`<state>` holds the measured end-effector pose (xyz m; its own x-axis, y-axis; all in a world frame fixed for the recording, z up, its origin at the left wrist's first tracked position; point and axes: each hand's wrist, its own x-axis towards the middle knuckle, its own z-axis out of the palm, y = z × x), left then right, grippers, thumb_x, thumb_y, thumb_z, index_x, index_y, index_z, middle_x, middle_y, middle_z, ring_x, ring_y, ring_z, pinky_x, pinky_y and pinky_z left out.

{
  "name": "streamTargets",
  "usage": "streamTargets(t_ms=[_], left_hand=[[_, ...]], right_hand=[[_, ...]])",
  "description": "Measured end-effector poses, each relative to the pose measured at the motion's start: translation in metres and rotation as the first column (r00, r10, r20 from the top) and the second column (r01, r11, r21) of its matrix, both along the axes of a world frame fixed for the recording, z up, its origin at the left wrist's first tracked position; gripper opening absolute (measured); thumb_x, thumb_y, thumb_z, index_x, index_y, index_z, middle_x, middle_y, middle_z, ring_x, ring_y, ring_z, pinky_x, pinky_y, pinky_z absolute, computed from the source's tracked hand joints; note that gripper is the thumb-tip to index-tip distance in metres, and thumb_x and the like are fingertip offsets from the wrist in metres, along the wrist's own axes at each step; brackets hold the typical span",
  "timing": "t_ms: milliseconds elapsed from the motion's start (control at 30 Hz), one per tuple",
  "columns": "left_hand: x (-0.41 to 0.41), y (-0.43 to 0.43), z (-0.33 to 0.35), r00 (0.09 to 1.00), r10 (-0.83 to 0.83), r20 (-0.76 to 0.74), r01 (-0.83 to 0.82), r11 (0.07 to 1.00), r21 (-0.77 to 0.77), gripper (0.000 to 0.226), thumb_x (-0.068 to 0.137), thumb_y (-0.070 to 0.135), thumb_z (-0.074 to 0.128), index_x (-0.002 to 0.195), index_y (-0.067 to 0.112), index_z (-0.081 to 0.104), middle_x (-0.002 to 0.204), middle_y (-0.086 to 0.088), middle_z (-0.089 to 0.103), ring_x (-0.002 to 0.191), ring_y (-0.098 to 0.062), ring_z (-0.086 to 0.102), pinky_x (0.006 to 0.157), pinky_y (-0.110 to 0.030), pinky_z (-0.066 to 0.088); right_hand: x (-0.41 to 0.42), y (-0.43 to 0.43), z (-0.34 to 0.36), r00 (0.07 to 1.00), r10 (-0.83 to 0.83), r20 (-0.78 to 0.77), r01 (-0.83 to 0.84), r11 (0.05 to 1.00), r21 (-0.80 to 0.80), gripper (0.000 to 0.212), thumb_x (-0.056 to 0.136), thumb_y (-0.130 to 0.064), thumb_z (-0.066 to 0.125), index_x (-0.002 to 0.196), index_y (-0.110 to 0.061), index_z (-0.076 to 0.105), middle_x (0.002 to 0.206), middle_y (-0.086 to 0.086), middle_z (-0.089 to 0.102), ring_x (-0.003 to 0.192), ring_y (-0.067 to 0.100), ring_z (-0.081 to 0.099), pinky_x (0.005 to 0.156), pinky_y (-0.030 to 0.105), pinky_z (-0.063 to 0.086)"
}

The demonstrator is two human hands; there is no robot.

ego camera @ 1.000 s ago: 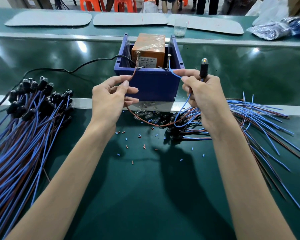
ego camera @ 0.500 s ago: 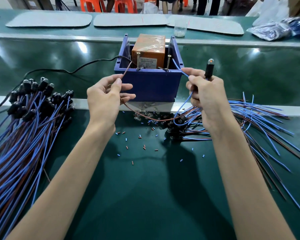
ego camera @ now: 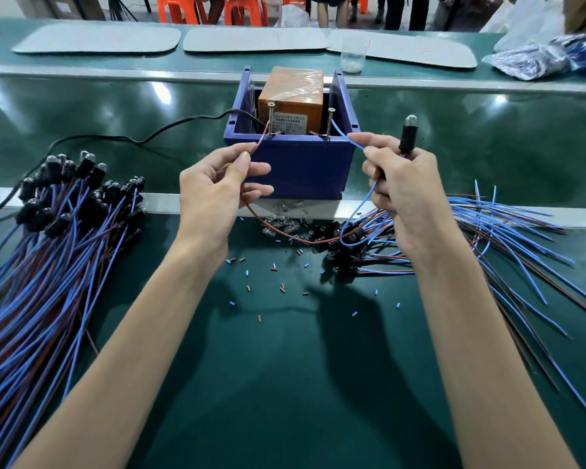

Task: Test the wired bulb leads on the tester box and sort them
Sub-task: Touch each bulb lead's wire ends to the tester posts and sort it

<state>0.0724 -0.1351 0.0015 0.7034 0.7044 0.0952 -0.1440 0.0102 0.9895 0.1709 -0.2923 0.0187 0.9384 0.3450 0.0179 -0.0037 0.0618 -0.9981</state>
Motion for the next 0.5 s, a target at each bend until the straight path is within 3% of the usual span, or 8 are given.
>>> streamTargets(t_ms=[400, 500], left_hand=[[-0.0021, 0.0026, -0.0001, 1.000, -0.012, -0.010, 0.013, 1.000, 0.013, 0.021, 0.098, 0.011, 0.051, 0.094, 0.022, 0.068, 0.067, 0.010, 0.071, 0.052, -0.004, 0.064, 0.054, -0.012, 0.048], [-0.0026, 0.0027, 0.0001, 1.000, -0.013, -0.017, 0.013, 1.000, 0.019, 0.021, 0.098, 0.010, 0.051, 0.095, 0.022, 0.068, 0.067, 0.010, 0.071, 0.052, -0.004, 0.064, 0.054, -0.012, 0.047]], right_hand=[[-0.0010, -0.0001, 0.0012, 1.000, 0.013, 0.022, -0.013, 1.000, -0.003, 0.029, 0.093, -0.003, 0.046, 0.090, -0.016, 0.072, 0.057, -0.005, 0.036, 0.038, 0.004, 0.022, 0.036, 0.013, 0.019], [-0.0001, -0.0001, 0.0006, 1.000, -0.001, 0.022, 0.002, 1.000, -0.016, 0.025, 0.092, -0.004, 0.047, 0.096, -0.009, 0.072, 0.057, -0.005, 0.037, 0.038, 0.004, 0.022, 0.036, 0.013, 0.019]])
